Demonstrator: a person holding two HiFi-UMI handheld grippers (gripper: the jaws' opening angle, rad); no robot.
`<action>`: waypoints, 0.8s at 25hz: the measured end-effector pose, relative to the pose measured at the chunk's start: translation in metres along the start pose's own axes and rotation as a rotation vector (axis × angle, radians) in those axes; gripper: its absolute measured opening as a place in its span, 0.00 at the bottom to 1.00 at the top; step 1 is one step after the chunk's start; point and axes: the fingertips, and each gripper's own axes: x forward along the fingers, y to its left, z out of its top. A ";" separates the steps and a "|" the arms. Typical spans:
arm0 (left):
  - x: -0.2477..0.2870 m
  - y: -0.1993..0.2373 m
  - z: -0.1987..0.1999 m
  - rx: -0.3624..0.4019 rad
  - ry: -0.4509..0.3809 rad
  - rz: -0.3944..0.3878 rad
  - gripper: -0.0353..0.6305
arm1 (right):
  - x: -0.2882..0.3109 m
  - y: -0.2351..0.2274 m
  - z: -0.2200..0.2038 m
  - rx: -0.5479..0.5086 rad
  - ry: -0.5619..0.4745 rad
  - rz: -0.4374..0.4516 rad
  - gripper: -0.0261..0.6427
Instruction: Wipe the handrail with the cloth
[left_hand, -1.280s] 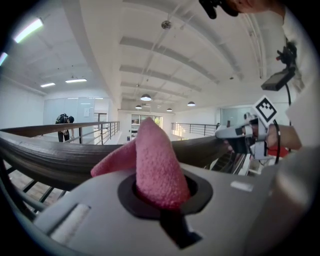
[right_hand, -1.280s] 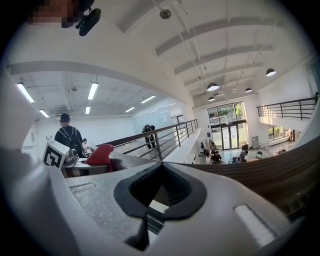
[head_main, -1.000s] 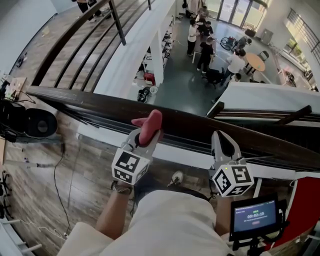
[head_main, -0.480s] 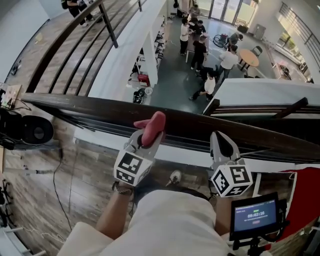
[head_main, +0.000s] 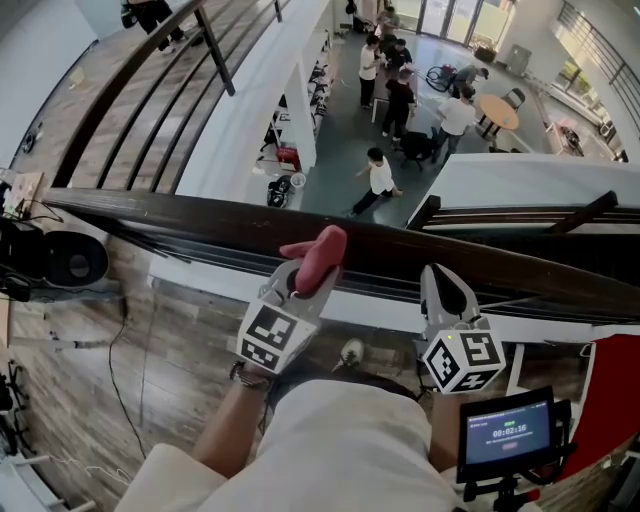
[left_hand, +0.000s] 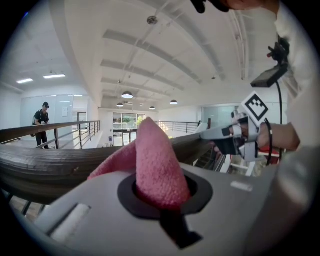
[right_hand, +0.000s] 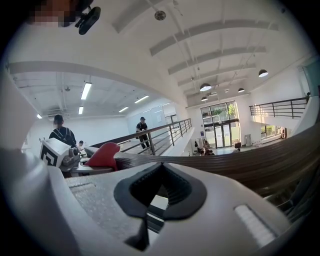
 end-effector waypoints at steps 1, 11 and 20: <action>0.001 -0.001 0.001 0.000 -0.001 -0.004 0.10 | 0.001 0.001 0.000 0.001 0.001 0.002 0.04; 0.011 -0.020 0.003 0.021 -0.001 -0.054 0.10 | -0.001 0.002 -0.002 0.009 -0.004 0.019 0.04; 0.023 -0.039 0.008 0.054 0.002 -0.123 0.10 | -0.001 0.003 -0.002 0.025 -0.010 0.023 0.04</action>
